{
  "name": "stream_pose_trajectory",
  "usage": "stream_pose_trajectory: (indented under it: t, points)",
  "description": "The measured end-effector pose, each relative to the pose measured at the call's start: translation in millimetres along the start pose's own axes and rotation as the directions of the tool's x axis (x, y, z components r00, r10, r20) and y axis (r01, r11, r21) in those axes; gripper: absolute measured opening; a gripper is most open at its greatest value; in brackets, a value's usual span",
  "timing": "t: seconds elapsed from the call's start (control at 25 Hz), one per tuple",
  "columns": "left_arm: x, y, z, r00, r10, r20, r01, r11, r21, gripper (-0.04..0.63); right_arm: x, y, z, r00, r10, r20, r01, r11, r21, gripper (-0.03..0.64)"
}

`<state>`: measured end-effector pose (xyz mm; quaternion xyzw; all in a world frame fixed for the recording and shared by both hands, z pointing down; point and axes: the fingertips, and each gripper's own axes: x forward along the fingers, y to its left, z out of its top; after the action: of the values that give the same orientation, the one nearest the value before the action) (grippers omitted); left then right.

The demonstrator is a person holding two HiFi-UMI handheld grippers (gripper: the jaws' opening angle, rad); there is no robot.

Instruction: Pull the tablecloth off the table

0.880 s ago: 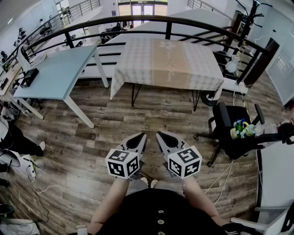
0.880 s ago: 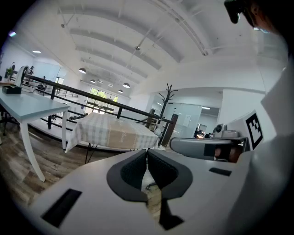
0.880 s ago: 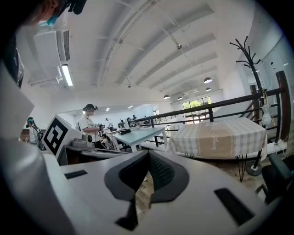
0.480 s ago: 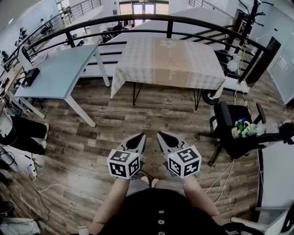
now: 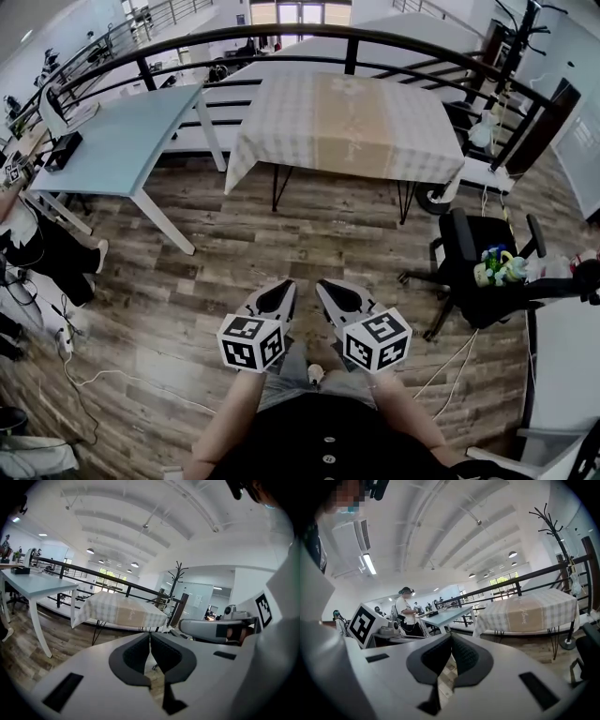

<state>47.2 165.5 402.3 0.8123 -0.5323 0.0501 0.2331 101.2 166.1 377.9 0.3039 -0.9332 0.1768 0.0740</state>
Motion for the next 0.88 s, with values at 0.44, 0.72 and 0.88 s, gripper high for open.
stream_pose_trajectory:
  t: [0.44,0.72,0.88]
  points:
    - [47.2,37.4,16.1,1.0,-0.013,-0.018,0.013,1.0,-0.023,0.021,50.9,-42.3,10.1,1.0,0.0,-0.03,0.001,1.0,0.016,0.026]
    - [107.6,114.5,58.9,0.999,-0.032,-0.034,0.03,0.999,-0.042,0.021,143.0,-84.6,36.0,0.998,-0.02,-0.06,0.02,1.0,0.001,0.028]
    - [135.9,162.6,90.9,0.998,-0.043,-0.046,0.04,0.998,-0.048,0.021,195.8,-110.1,63.1,0.998,-0.047,-0.052,0.048,0.999,0.02,0.028]
